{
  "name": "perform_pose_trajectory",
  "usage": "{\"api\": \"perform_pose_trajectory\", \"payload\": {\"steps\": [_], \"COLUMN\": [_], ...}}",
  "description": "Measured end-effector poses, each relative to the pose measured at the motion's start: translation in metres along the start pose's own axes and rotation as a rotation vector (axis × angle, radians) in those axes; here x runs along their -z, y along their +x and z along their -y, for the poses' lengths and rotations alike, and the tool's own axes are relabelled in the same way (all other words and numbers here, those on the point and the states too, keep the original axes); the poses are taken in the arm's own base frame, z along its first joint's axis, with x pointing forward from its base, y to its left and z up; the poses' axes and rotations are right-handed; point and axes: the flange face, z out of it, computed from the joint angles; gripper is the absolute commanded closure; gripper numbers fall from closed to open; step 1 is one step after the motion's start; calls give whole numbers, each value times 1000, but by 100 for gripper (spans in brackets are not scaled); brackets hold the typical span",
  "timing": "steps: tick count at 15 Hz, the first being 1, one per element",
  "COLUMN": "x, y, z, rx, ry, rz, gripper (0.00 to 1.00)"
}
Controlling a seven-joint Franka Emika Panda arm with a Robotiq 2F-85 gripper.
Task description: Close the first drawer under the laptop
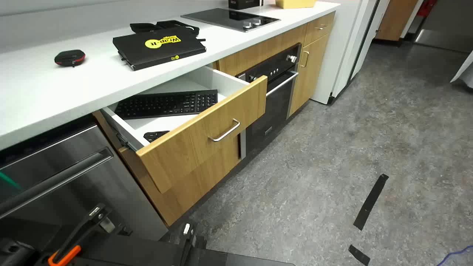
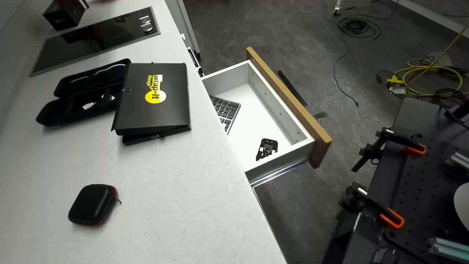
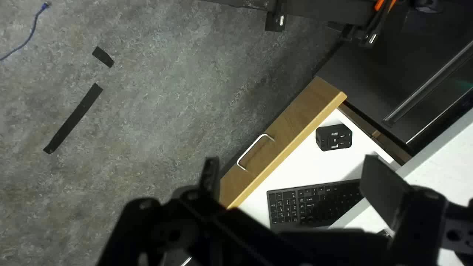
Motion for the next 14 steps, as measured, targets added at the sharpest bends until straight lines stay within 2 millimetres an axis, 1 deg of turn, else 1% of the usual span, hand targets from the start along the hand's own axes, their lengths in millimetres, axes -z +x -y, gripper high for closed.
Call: {"api": "perform_pose_trajectory", "payload": {"steps": [4,6,7,8,10,12,14], "x": [-1,-12,-24,-40,-86,-135,-180], "y": [1,7,14,21,33,39,38], "z": [0,-1,-3,-5,-14,-29,-47], "rx": [-3,-22,-38,-58,-114,-172,-236], "ry": [-1,-6,-10,-15,-20,-22,-21], "rz": [-1,-7,-10,-14,-13,-7,-5], "gripper": [0,0,0,0,0,0,0]}}
